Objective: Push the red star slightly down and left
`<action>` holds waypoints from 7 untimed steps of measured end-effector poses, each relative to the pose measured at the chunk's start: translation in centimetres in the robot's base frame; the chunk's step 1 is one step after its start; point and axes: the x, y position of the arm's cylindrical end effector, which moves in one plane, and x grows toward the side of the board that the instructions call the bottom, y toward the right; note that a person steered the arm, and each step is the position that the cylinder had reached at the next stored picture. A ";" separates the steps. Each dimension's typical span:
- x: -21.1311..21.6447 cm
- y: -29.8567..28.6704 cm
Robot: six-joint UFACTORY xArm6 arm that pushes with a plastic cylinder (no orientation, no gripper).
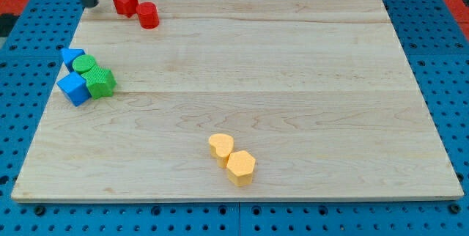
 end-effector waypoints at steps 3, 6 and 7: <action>1.7 10.5; 3.9 11.3; 4.9 8.1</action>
